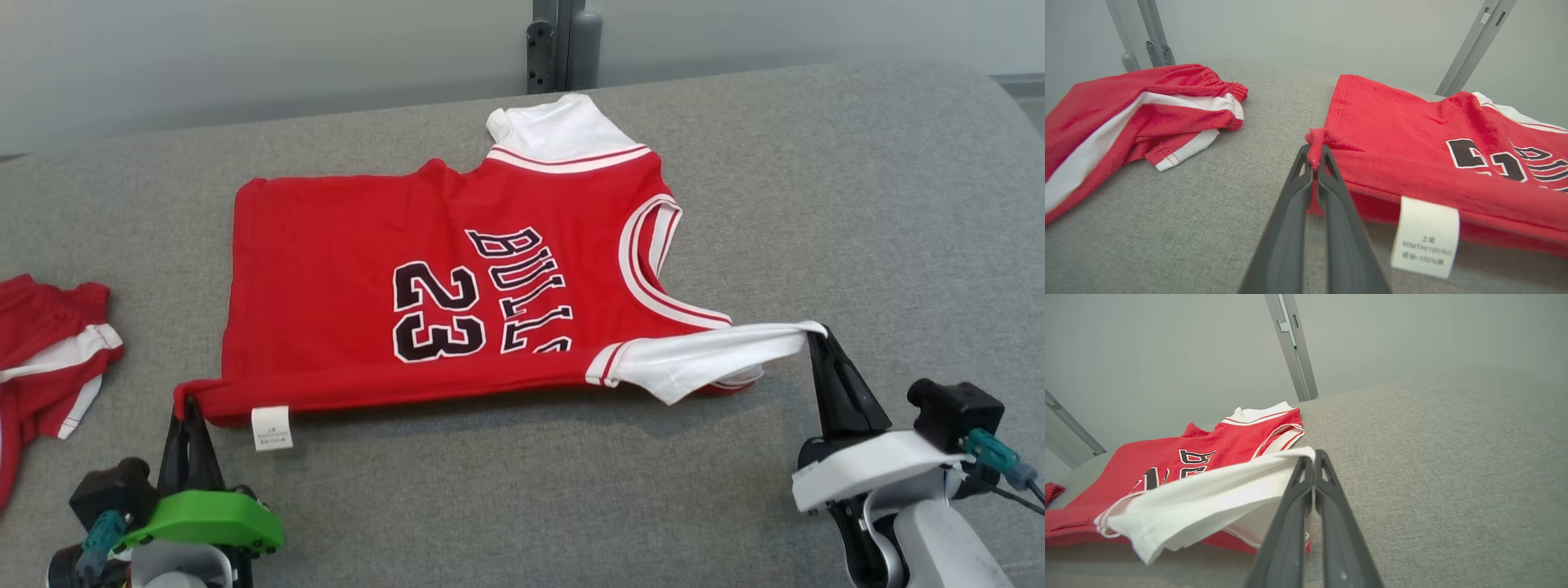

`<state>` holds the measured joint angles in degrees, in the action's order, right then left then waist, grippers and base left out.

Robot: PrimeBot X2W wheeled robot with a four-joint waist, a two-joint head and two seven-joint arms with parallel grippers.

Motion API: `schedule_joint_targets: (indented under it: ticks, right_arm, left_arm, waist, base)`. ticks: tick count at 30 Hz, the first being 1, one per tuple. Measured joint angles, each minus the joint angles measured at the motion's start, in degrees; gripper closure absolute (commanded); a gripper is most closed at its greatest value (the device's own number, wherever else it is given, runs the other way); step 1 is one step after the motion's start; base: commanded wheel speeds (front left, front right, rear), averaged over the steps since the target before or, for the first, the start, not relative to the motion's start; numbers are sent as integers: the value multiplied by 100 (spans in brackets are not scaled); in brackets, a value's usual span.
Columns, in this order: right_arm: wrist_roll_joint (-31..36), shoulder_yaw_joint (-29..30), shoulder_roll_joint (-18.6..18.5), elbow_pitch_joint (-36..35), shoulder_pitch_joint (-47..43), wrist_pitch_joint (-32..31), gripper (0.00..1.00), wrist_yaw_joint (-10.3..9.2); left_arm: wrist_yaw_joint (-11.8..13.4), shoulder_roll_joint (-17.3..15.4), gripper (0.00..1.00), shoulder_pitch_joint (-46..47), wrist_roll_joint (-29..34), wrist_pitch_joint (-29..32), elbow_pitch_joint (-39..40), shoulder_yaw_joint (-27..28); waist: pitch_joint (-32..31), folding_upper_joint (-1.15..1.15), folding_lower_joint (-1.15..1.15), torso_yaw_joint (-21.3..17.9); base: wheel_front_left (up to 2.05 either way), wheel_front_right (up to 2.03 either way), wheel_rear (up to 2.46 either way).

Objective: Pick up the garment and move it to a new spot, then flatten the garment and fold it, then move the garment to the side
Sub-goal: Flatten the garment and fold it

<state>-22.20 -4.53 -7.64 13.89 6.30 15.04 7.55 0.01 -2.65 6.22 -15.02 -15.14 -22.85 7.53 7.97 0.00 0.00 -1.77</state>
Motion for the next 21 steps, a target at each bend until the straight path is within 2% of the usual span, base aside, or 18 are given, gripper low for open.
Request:
schedule_joint_targets:
  ticks: [10, 21]
  right_arm:
    - [103, 93, -13, 641, 1020, 1, 100, 0]
    - [323, 235, 66, 1125, 1712, 1, 100, 0]
  left_arm:
    - [126, -1, 100, 740, 45, 0, -452, -303]
    - [47, -1, 100, 1374, 203, 0, -742, -196]
  waist:
    - [534, 0, 0, 116]
    - [1088, 0, 0, 225]
  base:
    - [0, 0, 0]
    - [0, 0, 0]
